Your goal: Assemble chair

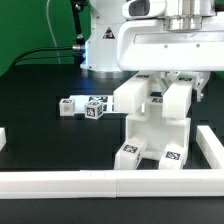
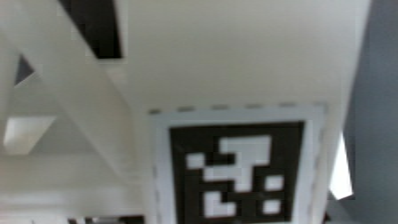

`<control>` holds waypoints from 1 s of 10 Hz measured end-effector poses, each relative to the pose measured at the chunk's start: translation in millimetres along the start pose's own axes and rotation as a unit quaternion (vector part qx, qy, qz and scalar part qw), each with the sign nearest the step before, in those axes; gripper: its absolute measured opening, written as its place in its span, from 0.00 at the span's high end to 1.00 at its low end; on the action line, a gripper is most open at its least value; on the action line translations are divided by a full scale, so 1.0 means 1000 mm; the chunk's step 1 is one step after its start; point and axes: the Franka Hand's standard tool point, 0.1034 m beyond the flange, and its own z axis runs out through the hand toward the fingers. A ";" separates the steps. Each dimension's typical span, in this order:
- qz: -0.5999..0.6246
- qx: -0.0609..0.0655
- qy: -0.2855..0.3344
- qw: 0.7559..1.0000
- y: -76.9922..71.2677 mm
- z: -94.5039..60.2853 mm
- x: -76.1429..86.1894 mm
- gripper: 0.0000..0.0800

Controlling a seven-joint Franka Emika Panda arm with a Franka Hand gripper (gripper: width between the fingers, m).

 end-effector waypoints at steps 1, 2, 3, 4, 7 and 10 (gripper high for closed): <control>-0.006 0.002 0.007 1.000 0.000 0.000 0.003 0.64; -0.007 0.004 0.010 1.000 0.000 0.001 0.004 0.64; -0.009 0.005 0.012 1.000 -0.004 0.000 0.004 0.51; -0.009 0.006 0.013 1.000 -0.005 0.000 0.005 0.34; -0.009 0.007 0.014 1.000 -0.006 -0.001 0.006 0.20; -0.011 0.007 0.014 1.000 -0.005 -0.002 0.007 0.19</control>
Offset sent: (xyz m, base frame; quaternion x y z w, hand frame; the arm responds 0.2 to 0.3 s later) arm 0.0054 0.0037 -0.0069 0.0083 -0.0030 0.0156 0.9998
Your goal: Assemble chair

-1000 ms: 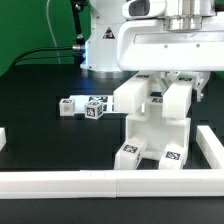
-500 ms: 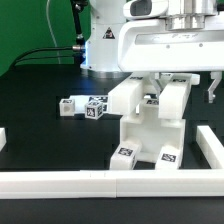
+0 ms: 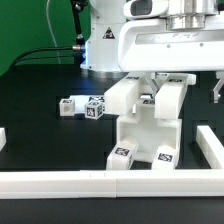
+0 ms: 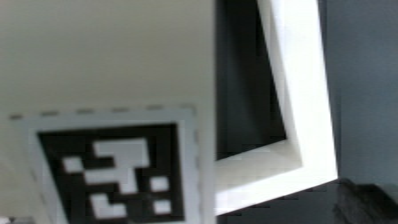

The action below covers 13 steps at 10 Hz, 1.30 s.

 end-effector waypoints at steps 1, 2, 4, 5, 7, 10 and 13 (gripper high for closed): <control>0.000 0.001 0.001 1.000 0.000 -0.001 0.002 0.19; -0.001 0.001 0.002 1.000 0.001 -0.002 0.003 0.19; -0.001 -0.001 0.000 1.000 0.003 0.001 0.002 0.19; -0.002 -0.001 0.003 1.000 0.003 0.002 0.002 0.19; -0.004 0.004 0.019 1.000 0.003 0.002 0.005 0.19; -0.003 0.008 0.027 1.000 0.002 0.000 0.008 0.19; -0.007 0.009 0.027 1.000 0.003 -0.003 0.010 0.19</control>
Offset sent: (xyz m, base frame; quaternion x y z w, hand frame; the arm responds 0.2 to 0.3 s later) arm -0.0007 -0.0027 -0.0032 -0.0019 0.0058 -0.0039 1.0000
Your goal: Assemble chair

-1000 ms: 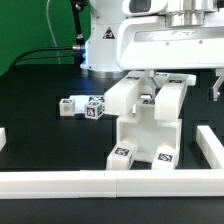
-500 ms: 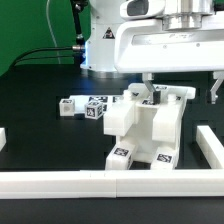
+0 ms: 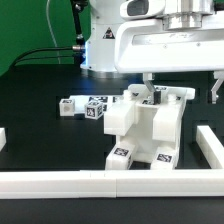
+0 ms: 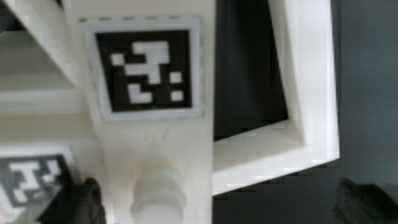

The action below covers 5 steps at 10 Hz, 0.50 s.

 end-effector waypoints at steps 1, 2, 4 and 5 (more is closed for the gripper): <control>-0.009 0.003 0.002 1.000 0.002 -0.009 0.004 0.19; -0.015 0.009 0.000 1.000 0.006 -0.022 0.008 0.19; -0.022 0.015 0.005 1.000 0.008 -0.037 0.015 0.19; -0.023 0.012 0.002 1.000 0.009 -0.033 0.012 0.19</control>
Offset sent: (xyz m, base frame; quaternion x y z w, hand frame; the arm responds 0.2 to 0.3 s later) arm -0.0023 -0.0121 0.0335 -0.0013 0.0239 -0.0521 0.9984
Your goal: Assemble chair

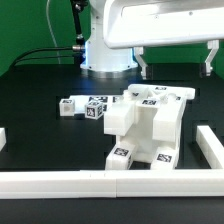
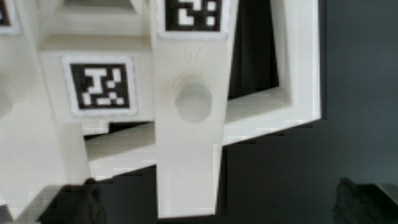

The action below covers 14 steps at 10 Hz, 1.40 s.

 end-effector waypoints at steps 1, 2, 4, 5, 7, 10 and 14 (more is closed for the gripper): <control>0.000 0.000 0.000 1.000 0.000 0.000 0.000 0.19; 0.000 0.000 0.000 1.000 0.000 0.000 0.000 0.19; -0.001 0.000 -0.001 1.000 0.001 0.000 0.000 0.19; -0.016 -0.001 -0.005 1.000 0.014 -0.002 -0.003 0.19; -0.014 -0.003 -0.020 1.000 0.057 -0.010 -0.014 0.19; -0.007 -0.005 -0.022 1.000 0.071 -0.013 -0.015 0.19; 0.006 -0.004 -0.073 0.997 0.116 -0.011 -0.022 0.19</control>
Offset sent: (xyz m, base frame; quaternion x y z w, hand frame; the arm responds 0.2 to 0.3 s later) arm 0.0000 0.0000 0.0000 0.0000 0.0000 0.0000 1.0000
